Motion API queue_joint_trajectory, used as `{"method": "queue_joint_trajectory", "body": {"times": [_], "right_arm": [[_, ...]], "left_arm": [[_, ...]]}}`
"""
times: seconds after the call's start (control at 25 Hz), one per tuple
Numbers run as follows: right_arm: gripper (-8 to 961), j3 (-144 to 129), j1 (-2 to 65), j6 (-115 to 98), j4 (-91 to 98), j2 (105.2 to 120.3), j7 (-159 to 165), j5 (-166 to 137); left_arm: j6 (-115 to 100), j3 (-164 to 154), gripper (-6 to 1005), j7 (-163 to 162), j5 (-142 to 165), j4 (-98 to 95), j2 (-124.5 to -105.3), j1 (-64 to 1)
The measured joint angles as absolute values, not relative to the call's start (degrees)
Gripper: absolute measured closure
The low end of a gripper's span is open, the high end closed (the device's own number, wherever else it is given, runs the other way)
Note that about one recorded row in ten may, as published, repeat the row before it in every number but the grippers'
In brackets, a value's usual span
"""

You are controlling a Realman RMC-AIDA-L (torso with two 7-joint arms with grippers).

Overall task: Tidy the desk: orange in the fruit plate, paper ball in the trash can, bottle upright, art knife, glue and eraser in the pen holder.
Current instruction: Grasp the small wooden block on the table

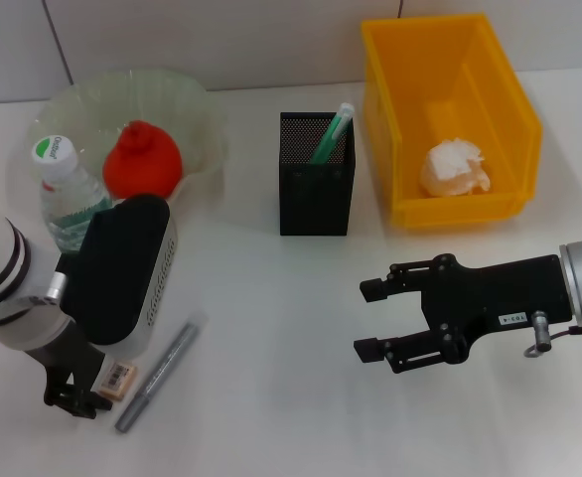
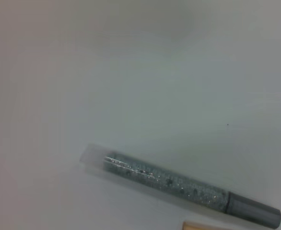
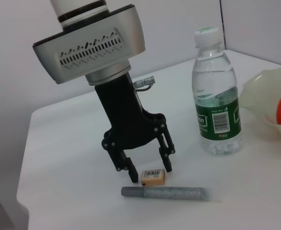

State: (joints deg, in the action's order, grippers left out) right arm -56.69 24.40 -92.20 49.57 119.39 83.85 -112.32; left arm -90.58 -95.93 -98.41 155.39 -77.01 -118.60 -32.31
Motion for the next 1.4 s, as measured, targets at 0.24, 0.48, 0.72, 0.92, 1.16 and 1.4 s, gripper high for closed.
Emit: {"method": "queue_joint_trajectory", "body": {"times": [0.24,0.48,0.72,0.92,1.16,1.4], "right_arm": [[187,-56.69,24.43,-92.19,49.57,119.43,83.98,-112.32],[187,-56.69,24.44,-92.20,49.56,119.44,84.00,-112.32],[187,-56.69,24.44,-92.20,49.56,119.45,84.02,-112.32],[187,-56.69,24.43,-92.28,49.57,119.44,84.02,-112.32],[187,-56.69,24.43,-92.67,49.81,119.44,84.43,-112.32],[187,-56.69,24.29,-92.82,50.35,119.44,84.67,-112.32]], "left_arm": [[-90.30,-95.91,395,-98.35,155.40,-76.96,-118.64,-32.34],[-90.24,-96.11,396,-98.39,155.39,-76.64,-118.75,-32.33],[-90.24,-96.15,396,-98.49,155.39,-76.36,-118.67,-32.44],[-90.18,-96.14,410,-98.72,155.39,-76.35,-118.65,-32.47],[-90.17,-96.14,498,-98.82,155.60,-76.21,-118.65,-32.46],[-90.17,-96.15,541,-98.85,155.80,-75.51,-118.70,-32.70]]}}
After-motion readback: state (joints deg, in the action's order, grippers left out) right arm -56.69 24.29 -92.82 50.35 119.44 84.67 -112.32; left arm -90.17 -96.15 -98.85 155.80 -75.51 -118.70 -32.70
